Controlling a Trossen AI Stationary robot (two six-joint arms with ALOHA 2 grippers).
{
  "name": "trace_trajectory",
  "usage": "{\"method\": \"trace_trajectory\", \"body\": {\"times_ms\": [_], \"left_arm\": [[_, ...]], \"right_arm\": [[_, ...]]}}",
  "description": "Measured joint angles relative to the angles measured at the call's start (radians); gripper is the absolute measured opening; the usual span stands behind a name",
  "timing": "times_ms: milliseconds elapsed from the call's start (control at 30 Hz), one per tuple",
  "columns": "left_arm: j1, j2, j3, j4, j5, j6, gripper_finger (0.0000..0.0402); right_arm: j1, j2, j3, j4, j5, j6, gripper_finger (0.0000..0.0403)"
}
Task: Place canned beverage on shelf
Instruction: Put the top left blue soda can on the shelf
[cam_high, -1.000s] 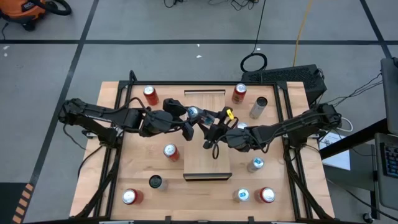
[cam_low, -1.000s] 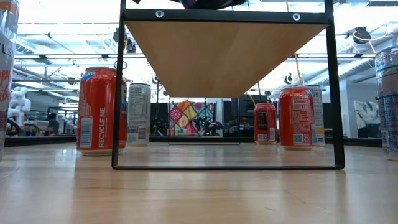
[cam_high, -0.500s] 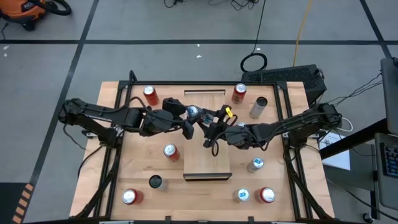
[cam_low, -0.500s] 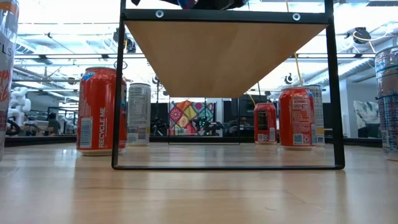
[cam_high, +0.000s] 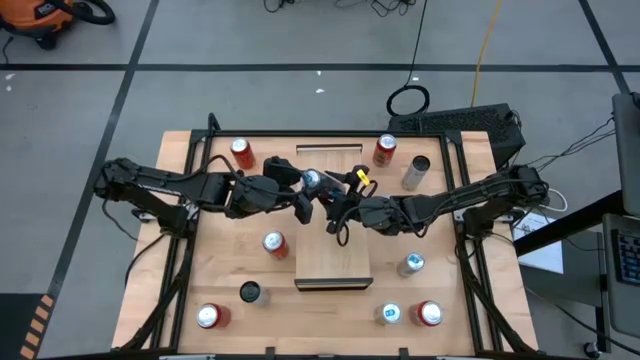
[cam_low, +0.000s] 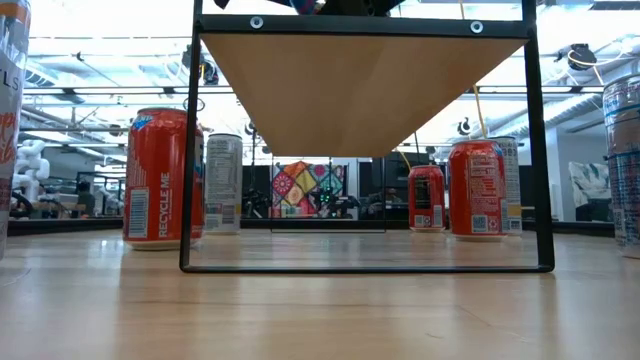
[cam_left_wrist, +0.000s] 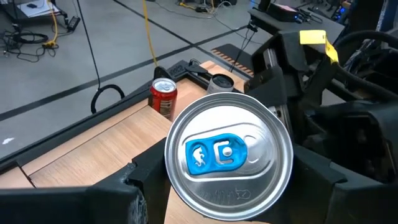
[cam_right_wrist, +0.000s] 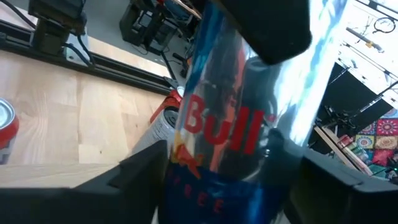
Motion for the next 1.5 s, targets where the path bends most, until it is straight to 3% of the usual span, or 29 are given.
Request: {"method": "trace_trajectory", "body": {"times_ms": [167,267,433,700,933,1133,1300,1500], "left_arm": [[0.001,0.000,0.000,0.000,-0.005,0.017,0.0235],[0.002,0.000,0.000,0.004,-0.006,0.051,0.0236],[-0.010,0.000,0.001,0.005,-0.013,0.122,0.0248],[-0.022,-0.003,0.001,-0.006,-0.019,0.324,0.0338],[-0.029,-0.028,0.001,0.003,-0.021,0.619,0.0360],[-0.043,-0.077,0.001,0.018,0.006,0.739,0.0361],[-0.056,-0.085,0.001,-0.013,0.154,0.805,0.0361],[-0.052,-0.061,0.000,-0.047,0.310,0.846,0.0361]], "right_arm": [[0.000,0.000,0.000,-0.008,0.011,0.007,0.0214],[0.000,0.000,0.000,-0.008,0.014,0.007,0.0200],[0.002,0.000,0.000,-0.008,0.017,0.007,0.0212],[0.005,-0.008,-0.002,-0.083,-0.060,0.069,0.0218],[0.002,-0.058,-0.002,-0.185,-0.137,0.098,0.0219],[-0.043,-0.166,-0.001,-0.379,-0.359,0.147,0.0219],[-0.109,-0.252,-0.001,-0.534,-0.676,0.172,0.0219],[-0.181,-0.261,-0.001,-0.520,-1.011,0.169,0.0219]]}}
